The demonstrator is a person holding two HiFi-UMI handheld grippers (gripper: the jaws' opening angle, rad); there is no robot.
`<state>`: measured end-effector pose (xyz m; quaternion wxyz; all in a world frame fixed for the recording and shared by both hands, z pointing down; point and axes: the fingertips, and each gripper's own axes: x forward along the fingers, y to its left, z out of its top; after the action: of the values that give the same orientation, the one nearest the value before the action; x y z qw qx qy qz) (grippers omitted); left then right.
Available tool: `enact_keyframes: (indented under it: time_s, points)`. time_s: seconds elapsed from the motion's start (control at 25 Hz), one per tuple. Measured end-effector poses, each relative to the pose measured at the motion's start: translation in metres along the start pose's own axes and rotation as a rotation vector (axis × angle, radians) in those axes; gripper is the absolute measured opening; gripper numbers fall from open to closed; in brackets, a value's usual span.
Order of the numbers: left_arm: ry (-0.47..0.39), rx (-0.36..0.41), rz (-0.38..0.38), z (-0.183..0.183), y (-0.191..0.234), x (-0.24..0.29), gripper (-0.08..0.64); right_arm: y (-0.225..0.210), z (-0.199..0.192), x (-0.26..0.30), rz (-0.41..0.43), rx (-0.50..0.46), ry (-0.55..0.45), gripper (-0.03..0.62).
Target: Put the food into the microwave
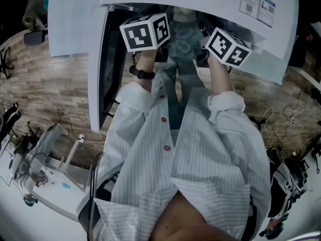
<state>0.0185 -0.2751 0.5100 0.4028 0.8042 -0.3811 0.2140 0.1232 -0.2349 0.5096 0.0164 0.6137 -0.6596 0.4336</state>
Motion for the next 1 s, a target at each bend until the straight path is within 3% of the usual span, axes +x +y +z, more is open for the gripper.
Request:
enact_keyframes:
  time_s: [0.32, 0.64, 1.0]
  points:
    - [-0.022, 0.053, -0.025, 0.004, -0.001, 0.007, 0.117, -0.001, 0.004, 0.004, -0.029, -0.040, -0.024, 0.083]
    - [-0.024, 0.240, 0.121, 0.015, 0.008, 0.007, 0.143, 0.007, 0.013, 0.006, -0.078, -0.184, -0.039, 0.091]
    - [-0.045, 0.292, 0.132, 0.020, 0.009, 0.013, 0.144, 0.003, 0.015, 0.014, -0.070, -0.201, -0.070, 0.100]
